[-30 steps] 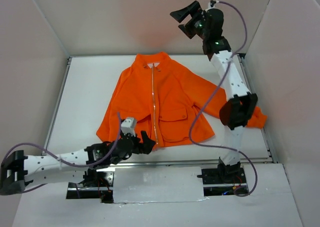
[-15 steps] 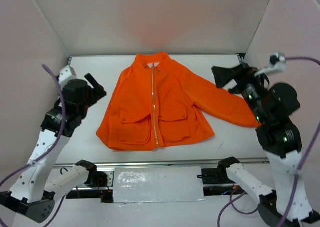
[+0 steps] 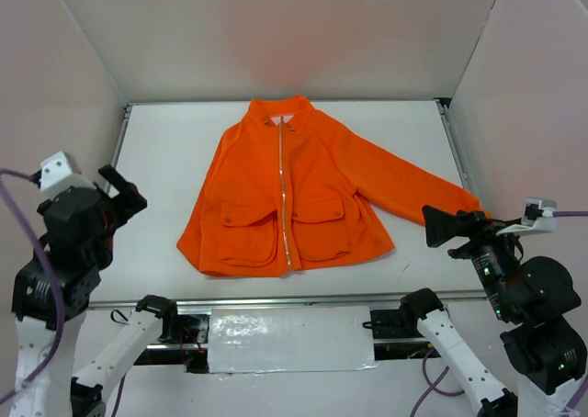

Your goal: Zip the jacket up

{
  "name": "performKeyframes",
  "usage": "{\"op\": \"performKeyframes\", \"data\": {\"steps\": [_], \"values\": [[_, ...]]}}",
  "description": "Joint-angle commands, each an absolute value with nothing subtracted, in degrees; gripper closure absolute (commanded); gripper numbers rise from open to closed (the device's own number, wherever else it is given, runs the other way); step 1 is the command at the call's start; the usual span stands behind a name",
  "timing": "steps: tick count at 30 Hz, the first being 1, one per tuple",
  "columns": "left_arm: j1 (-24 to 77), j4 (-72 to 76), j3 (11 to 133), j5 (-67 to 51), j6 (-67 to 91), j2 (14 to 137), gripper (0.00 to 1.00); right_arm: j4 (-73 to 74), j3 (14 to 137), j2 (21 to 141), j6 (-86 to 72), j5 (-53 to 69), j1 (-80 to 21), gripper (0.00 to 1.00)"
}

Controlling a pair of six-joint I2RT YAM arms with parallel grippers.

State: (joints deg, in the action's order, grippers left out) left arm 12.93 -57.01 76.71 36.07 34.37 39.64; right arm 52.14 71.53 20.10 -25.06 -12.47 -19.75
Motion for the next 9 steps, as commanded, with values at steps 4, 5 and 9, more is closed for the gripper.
{"op": "performKeyframes", "data": {"steps": [4, 5, 9], "values": [[12.66, -61.70, 74.97, 37.09, 31.38, 35.07, 0.01, 57.57, 69.79, 20.13, -21.98, -14.49, -20.13, 0.00], [12.74, -61.79, 74.62, 37.18, 31.20, 34.72, 0.01, 57.57, 69.70, 20.13, -21.80, -14.68, -20.13, 0.00], [12.66, -61.00, 73.65, 35.95, 30.85, 34.37, 0.01, 57.92, 70.13, 20.57, -21.97, -14.86, -20.13, 0.00]]}}
